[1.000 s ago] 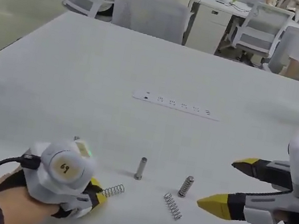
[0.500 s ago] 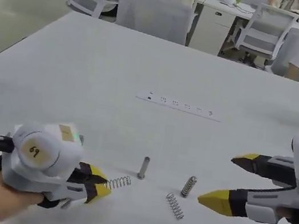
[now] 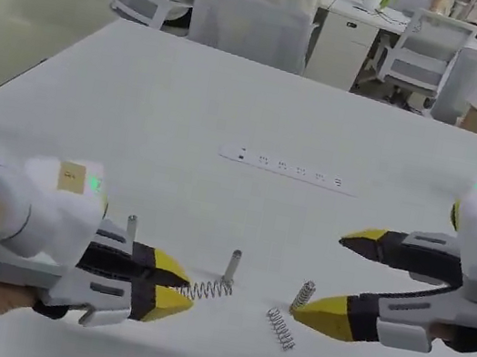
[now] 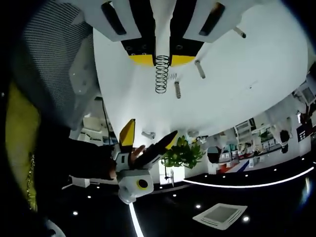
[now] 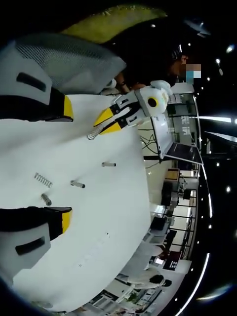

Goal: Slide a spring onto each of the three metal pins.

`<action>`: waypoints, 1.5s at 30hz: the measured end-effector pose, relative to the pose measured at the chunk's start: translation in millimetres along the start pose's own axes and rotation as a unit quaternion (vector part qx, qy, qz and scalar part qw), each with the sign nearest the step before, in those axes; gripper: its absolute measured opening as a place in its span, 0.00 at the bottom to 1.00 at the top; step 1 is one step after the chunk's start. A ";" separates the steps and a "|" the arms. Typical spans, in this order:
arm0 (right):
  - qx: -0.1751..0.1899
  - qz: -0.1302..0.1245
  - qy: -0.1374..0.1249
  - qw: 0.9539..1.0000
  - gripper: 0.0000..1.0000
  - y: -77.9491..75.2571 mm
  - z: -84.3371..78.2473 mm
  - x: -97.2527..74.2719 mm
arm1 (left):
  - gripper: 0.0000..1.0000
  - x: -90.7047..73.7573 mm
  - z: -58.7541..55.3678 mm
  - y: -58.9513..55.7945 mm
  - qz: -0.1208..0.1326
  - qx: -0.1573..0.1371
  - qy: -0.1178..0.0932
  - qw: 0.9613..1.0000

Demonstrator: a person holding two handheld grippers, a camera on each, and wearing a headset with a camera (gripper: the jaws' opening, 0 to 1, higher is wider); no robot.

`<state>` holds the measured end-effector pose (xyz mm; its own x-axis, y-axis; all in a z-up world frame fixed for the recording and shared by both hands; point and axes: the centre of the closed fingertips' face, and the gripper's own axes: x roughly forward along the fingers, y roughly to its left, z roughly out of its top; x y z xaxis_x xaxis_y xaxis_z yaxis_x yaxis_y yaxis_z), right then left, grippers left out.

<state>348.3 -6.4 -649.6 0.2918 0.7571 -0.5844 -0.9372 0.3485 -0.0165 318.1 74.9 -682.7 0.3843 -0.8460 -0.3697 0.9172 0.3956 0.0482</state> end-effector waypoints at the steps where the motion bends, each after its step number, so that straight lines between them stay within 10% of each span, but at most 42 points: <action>1: -0.006 0.006 0.000 1.000 0.67 3.9 1.8 1.1 | 0.02 -0.4 4.3 -3.8 -0.010 -0.005 -0.010 1.000; 25: -0.070 0.127 -0.025 0.989 0.28 58.1 23.6 11.6 | 0.02 1.3 30.1 -23.7 -0.068 -0.009 -0.049 0.996; 45: -0.083 0.173 -0.029 0.981 0.15 78.7 27.6 16.0 | 0.02 2.1 45.5 -35.6 -0.087 -0.014 -0.074 0.993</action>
<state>284.5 48.4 -637.8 -0.0426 0.8463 -0.5310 -0.9989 -0.0251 0.0401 291.1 42.7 -643.0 0.2338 -0.9450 -0.2288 0.9685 0.2472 -0.0312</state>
